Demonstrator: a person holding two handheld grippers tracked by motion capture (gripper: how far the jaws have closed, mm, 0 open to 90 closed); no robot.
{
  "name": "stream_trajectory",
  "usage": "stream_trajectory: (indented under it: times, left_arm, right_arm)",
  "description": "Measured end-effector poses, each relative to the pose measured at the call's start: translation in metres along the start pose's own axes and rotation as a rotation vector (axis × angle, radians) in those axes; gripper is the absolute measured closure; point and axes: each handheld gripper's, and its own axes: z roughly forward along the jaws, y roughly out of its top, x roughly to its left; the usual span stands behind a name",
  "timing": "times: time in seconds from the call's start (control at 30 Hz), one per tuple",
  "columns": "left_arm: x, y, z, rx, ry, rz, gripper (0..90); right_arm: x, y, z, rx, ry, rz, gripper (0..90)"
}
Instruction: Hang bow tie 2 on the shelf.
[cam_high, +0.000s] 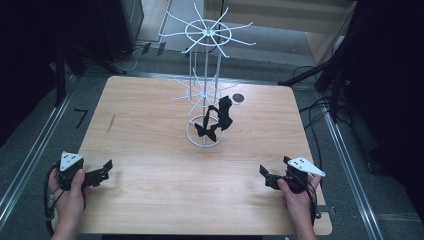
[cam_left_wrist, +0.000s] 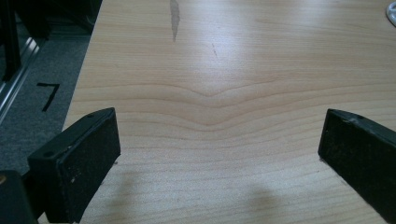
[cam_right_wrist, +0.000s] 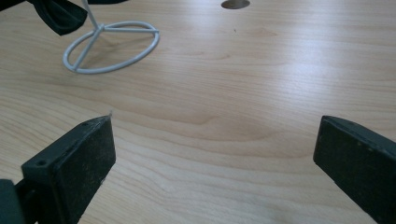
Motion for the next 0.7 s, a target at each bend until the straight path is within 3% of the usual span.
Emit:
stream_trajectory:
  times: [0.17, 0.7]
  left_arm:
    - [0.000, 0.000, 0.000, -0.002, 0.000, -0.002, 0.0]
    - [0.000, 0.000, 0.000, -0.002, 0.001, 0.001, 0.0]
  right_arm:
    - [-0.006, -0.004, -0.004, 0.007, -0.033, -0.020, 0.0]
    - [-0.037, -0.021, -0.032, 0.016, -0.085, 0.036, 0.0]
